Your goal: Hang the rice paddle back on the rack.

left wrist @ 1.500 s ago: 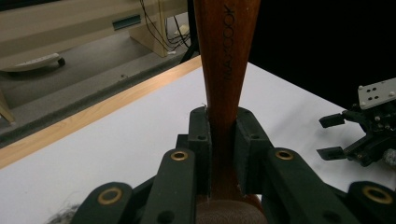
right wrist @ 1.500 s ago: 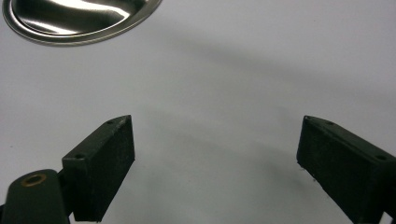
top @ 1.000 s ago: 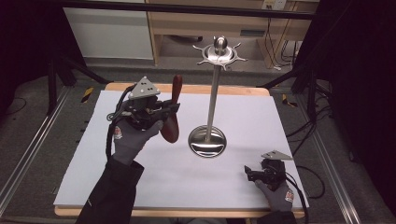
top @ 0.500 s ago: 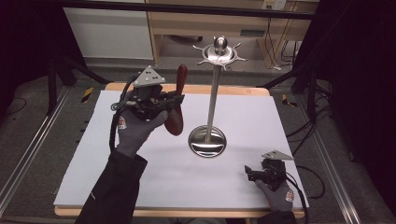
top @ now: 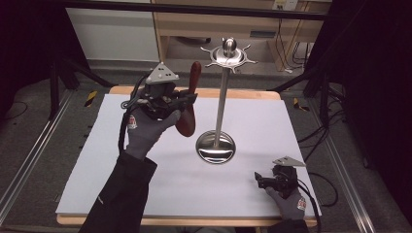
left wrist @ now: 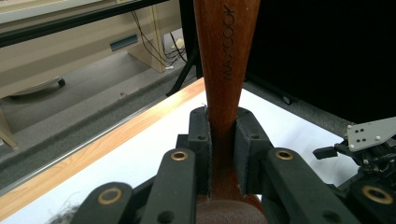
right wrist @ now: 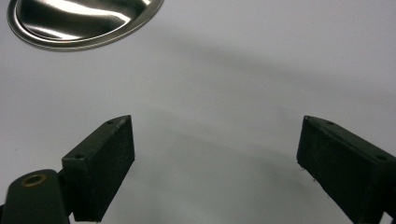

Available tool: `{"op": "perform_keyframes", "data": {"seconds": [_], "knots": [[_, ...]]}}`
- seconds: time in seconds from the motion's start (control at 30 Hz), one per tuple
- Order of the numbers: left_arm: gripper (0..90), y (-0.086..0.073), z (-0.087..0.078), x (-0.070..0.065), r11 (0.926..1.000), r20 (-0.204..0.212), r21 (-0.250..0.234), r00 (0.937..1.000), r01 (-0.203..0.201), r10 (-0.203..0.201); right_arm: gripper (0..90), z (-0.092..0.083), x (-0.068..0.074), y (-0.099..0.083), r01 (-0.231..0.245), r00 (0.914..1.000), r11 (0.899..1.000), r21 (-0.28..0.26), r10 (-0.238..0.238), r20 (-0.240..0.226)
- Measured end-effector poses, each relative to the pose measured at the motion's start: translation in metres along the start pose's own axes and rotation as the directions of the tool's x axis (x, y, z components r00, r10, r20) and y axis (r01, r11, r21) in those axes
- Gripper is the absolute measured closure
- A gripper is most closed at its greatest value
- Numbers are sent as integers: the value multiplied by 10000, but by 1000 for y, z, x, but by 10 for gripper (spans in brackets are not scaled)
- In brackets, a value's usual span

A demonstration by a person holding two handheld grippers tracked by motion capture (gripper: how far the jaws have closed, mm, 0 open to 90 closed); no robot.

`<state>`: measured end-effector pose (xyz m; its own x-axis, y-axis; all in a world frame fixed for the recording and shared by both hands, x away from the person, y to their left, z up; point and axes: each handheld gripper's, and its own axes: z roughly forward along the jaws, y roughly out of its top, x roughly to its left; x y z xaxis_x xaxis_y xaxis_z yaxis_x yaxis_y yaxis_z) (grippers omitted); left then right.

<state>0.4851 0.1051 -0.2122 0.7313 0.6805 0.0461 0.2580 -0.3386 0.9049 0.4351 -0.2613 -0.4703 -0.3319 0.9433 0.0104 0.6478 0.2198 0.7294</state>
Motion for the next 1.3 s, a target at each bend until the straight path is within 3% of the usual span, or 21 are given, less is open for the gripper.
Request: {"op": "perform_keyframes", "data": {"seconds": [1.3], "knots": [[782,15,24,-2,9995,-43,321,10000,-30,32,114,0,0,0,-153,9998,9999,19,153,-103]]}}
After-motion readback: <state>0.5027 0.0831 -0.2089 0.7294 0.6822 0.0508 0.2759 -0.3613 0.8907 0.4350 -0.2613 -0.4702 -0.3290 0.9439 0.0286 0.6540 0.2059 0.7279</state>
